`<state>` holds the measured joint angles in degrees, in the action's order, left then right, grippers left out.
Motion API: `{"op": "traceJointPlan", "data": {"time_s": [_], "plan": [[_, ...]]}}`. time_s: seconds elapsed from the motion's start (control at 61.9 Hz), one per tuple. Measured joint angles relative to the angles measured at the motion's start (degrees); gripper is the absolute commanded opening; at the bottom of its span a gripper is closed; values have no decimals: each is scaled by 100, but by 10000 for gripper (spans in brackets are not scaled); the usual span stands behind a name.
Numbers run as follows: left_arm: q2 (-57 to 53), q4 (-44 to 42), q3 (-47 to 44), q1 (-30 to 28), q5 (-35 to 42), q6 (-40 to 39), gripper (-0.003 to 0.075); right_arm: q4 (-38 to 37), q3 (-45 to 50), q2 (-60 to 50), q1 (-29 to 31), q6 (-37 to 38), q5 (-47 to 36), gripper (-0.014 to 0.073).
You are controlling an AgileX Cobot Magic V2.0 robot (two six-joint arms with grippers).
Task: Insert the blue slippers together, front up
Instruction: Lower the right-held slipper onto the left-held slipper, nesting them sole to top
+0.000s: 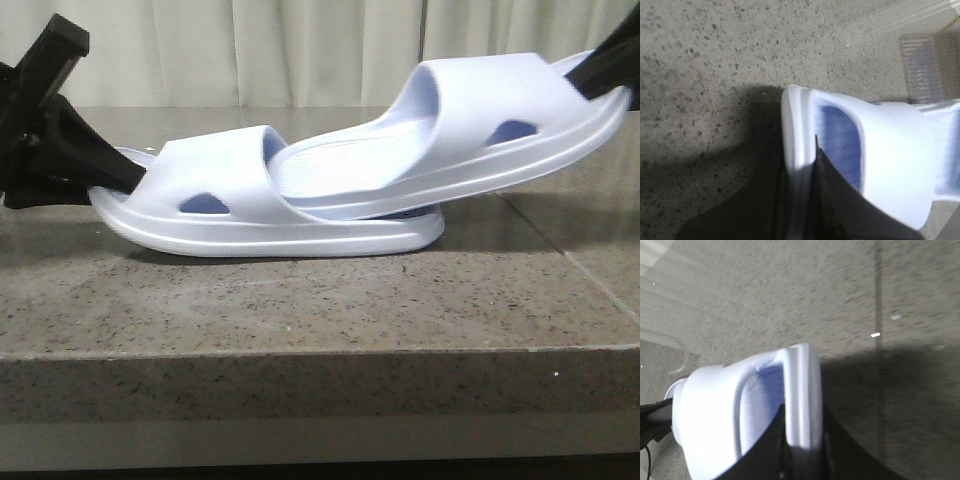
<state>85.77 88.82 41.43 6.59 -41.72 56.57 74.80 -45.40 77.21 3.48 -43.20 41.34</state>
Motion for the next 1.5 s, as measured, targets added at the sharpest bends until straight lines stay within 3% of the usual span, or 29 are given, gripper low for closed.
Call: {"op": "traceJointPlan", "data": {"time_s": [0.162, 0.34, 0.598, 0.679, 0.873, 0.97, 1.148, 1.504], "plan": [[0, 0, 0, 0, 68, 23, -20, 496, 129, 0, -1215, 0, -1078, -117], [0, -46, 0, 0, 273, 36, -20, 843, 150, 120, -2134, 0, -2234, -117], [0, -40, 0, -11, 316, 36, -20, 979, 150, 485, -2354, 0, -2747, -109], [0, -40, 0, -11, 316, 36, -20, 992, 150, 485, -2375, -17, -2793, -48], [0, -40, 0, -11, 316, 36, -20, 804, 150, 485, -2375, -15, -2812, 270], [0, -13, 10, -11, 305, 36, -20, 571, 150, 474, -2247, -15, -2679, 333], [0, 47, 21, -11, 155, 36, -20, -36, 150, 242, -1661, -15, -1892, 334], [0, 47, 21, -30, 51, 36, -20, -717, 155, -654, 278, -28, -528, 334]]}}
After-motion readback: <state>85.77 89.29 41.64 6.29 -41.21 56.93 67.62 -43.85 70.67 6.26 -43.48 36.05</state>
